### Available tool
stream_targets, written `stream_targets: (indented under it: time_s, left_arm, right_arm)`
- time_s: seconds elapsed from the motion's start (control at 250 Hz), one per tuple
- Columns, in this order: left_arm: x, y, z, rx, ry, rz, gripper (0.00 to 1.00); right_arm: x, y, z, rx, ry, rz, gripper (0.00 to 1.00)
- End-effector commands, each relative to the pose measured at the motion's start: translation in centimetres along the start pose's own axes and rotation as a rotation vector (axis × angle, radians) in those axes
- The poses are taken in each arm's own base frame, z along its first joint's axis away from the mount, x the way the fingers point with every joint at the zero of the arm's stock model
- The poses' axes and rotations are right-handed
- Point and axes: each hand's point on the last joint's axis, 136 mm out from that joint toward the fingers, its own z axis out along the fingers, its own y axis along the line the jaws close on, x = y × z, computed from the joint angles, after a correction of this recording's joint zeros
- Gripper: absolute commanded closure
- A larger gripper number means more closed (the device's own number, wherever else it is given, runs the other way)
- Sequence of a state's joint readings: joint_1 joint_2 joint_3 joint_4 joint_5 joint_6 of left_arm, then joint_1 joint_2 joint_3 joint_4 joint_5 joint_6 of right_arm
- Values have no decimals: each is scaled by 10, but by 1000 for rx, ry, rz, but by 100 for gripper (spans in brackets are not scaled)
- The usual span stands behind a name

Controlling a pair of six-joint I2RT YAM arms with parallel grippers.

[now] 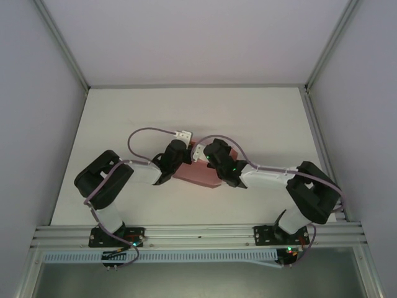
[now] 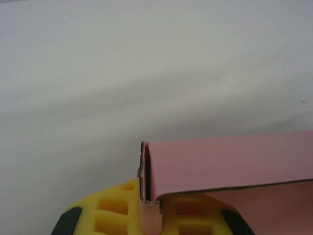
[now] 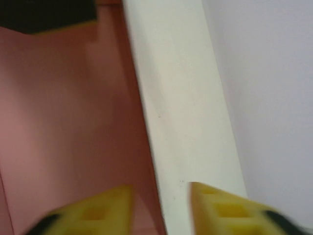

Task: Assemble paper box

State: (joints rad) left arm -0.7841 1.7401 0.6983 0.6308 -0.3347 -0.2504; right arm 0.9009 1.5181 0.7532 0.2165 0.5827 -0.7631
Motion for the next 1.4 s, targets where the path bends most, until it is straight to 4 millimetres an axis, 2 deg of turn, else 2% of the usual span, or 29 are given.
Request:
stream_targets:
  time_s: [0.0, 0.04, 0.084, 0.092, 0.168, 0.244, 0.395, 0.491, 0.559, 0.647, 0.803, 0.934, 1.098, 1.23, 1.258, 1.33, 1.398]
  left_arm:
    - [-19, 18, -13, -81, -62, -40, 100]
    - [-28, 22, -18, -96, -85, -51, 100]
    - [-35, 24, -23, -109, -107, -56, 100]
    - [-36, 25, -23, -112, -109, -57, 100]
    - [-48, 28, -34, -122, -145, -59, 100]
    - [-60, 33, -46, -133, -185, -57, 100]
    - [-76, 48, -67, -206, -245, -45, 100]
    - [-83, 51, -75, -222, -269, -41, 100]
    - [-86, 51, -79, -222, -279, -39, 100]
    - [-88, 51, -82, -228, -277, -32, 100]
    - [-94, 52, -89, -229, -293, -52, 100]
    - [-98, 52, -92, -222, -312, -70, 100]
    - [-105, 49, -95, -196, -331, -104, 100]
    - [-108, 48, -95, -186, -331, -123, 100]
    - [-108, 48, -96, -189, -334, -131, 100]
    - [-109, 49, -96, -197, -332, -125, 100]
    - [-108, 50, -93, -216, -307, -113, 100]
  right_arm:
    - [-18, -28, -18, 31, -72, 146, 34]
    - [-23, -36, -25, 37, -106, 184, 27]
    - [-30, -46, -36, 44, -146, 228, 2]
    - [-31, -48, -38, 45, -154, 236, 1]
    - [-40, -76, -59, 82, -238, 349, 0]
    - [-38, -111, -74, 119, -284, 507, 0]
    - [-5, -179, -88, 212, -246, 824, 0]
    - [16, -198, -80, 176, -163, 945, 0]
    - [21, -195, -69, 108, -126, 969, 0]
    - [10, -181, -57, 0, -143, 954, 0]
    - [-1, -139, -36, -207, -105, 880, 0]
    - [-15, -97, -36, -434, -119, 820, 0]
    - [-18, -72, -31, -538, -122, 787, 0]
    - [-35, -52, -40, -661, -187, 740, 1]
    - [-37, -47, -42, -681, -199, 723, 3]
    - [-35, -40, -46, -687, -178, 678, 17]
    - [-27, -40, -48, -661, -143, 631, 19]
